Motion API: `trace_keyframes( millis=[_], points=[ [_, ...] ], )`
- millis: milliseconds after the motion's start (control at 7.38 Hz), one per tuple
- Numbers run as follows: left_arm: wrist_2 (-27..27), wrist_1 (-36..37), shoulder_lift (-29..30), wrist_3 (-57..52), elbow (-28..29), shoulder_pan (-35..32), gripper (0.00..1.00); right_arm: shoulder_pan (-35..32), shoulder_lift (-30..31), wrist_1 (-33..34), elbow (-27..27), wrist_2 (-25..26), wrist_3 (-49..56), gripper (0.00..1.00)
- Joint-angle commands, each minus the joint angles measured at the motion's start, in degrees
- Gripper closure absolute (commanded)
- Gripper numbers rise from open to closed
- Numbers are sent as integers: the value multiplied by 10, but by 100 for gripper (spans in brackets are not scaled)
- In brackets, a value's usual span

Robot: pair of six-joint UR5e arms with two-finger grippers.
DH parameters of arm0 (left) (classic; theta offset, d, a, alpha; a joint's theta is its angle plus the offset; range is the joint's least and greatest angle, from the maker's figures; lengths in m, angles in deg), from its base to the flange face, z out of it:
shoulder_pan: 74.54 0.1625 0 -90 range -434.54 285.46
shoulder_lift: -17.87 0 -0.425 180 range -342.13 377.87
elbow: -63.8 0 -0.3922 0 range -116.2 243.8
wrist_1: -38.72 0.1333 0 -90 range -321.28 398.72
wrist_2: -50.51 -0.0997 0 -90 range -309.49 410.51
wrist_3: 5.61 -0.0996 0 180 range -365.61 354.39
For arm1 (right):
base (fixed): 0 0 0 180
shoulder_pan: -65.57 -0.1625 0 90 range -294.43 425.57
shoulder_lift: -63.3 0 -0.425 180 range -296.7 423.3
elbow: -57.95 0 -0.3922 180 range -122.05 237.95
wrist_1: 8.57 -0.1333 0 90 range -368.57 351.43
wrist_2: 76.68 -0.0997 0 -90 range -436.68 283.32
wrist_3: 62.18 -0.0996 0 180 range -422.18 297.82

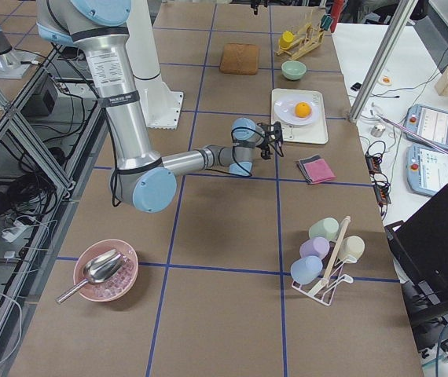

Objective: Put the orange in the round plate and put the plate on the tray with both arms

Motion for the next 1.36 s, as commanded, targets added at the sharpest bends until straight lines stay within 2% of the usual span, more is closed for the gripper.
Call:
trace_keyframes(
  millis=[0, 136, 271, 407, 678, 949, 1220],
  points=[
    [1, 0, -6, -37, 10, -22, 0, -144, 33, 89, 2, -188, 192, 0],
    [1, 0, -10, -39, 14, -22, 0, -177, 77, 91, 2, -213, 270, 0],
    [0, 0, -12, -39, 15, -23, 0, -189, 129, 108, 0, -213, 369, 0],
    [-1, 0, -11, -38, 23, -23, 0, -227, 159, 160, 3, -217, 480, 0],
    [-1, 0, -11, -38, 32, -23, 0, -303, 165, 306, 5, -230, 664, 0],
    [-2, 0, -2, -37, 58, -25, 0, -345, 132, 477, 18, -221, 819, 0],
    [11, -11, -3, -37, 83, -70, 0, -374, 101, 638, 77, -218, 897, 0]
  ],
)
